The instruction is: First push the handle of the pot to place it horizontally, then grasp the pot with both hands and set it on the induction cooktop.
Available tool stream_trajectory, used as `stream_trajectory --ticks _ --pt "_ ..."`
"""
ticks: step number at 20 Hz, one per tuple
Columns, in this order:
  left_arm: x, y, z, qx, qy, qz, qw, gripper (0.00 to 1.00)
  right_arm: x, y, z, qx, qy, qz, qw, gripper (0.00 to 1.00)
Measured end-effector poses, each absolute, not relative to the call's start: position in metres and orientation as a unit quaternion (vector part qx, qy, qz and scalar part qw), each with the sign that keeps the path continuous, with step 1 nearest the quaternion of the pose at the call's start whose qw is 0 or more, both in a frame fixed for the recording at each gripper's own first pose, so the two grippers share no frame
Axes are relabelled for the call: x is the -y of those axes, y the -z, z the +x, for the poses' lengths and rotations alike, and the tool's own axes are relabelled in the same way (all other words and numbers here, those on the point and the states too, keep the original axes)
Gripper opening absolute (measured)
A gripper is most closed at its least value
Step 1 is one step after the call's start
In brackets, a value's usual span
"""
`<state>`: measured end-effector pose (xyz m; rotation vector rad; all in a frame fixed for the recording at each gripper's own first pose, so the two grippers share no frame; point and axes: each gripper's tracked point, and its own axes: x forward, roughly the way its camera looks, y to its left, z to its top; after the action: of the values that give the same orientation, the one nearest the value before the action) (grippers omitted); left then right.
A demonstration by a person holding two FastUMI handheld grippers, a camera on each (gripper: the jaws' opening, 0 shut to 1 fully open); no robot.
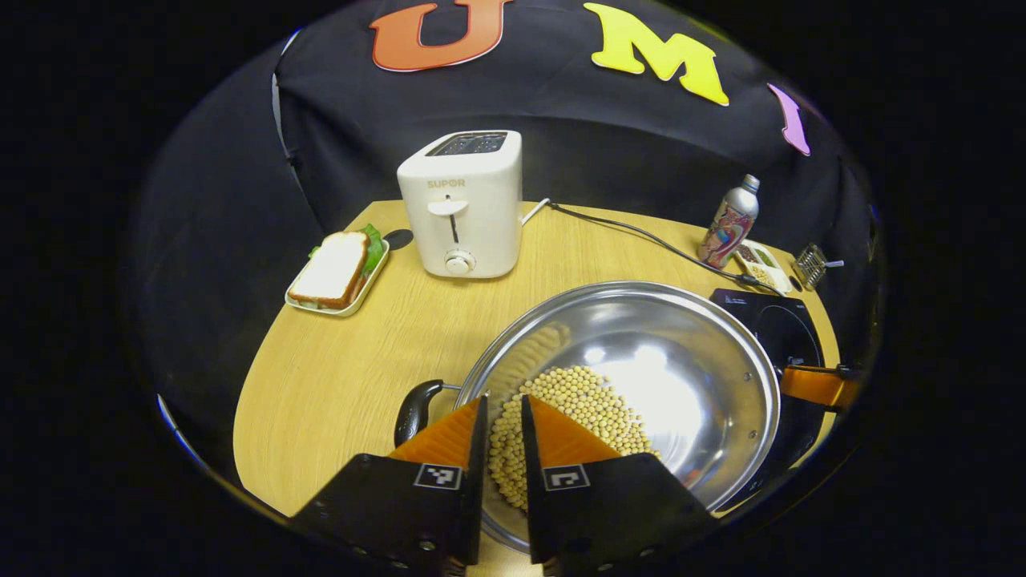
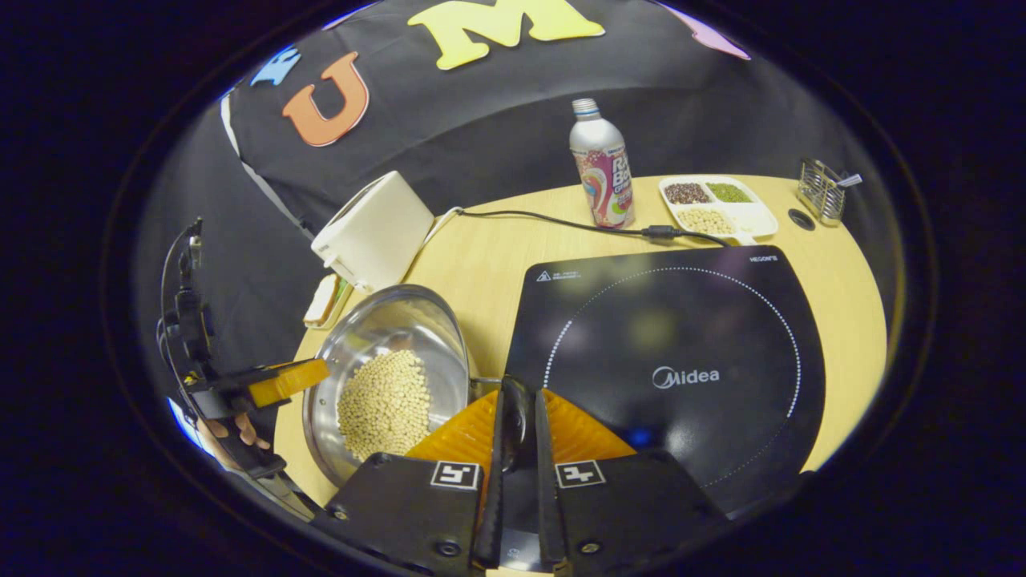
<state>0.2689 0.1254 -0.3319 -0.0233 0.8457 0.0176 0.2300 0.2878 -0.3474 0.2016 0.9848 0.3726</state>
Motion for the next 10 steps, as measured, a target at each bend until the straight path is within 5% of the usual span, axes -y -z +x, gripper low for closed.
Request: stream_trajectory --ticks 1,3,4,6,10 --pt "-0.129 0.331 0.269 -0.410 -0.012 -0.006 0.912 0.23 -0.287 0.349 0.231 -0.472 -0.175 0.095 0.859 0.18" --pt "-0.121 0.332 0.263 -0.419 0.004 -0.012 0.908 0.53 -0.287 0.353 0.231 -0.476 -0.176 0.094 0.856 0.19" --pt "-0.122 0.330 0.266 -0.413 0.003 -0.012 0.910 0.47 -0.286 0.353 0.231 -0.477 -0.179 0.093 0.856 0.18" --pt "-0.119 0.330 0.266 -0.416 0.005 -0.014 0.909 0.67 -0.286 0.355 0.232 -0.477 -0.178 0.094 0.855 0.19" --pt "-0.122 0.319 0.262 -0.411 -0.005 -0.003 0.912 0.70 -0.281 0.357 0.236 -0.472 -0.171 0.088 0.860 0.28"
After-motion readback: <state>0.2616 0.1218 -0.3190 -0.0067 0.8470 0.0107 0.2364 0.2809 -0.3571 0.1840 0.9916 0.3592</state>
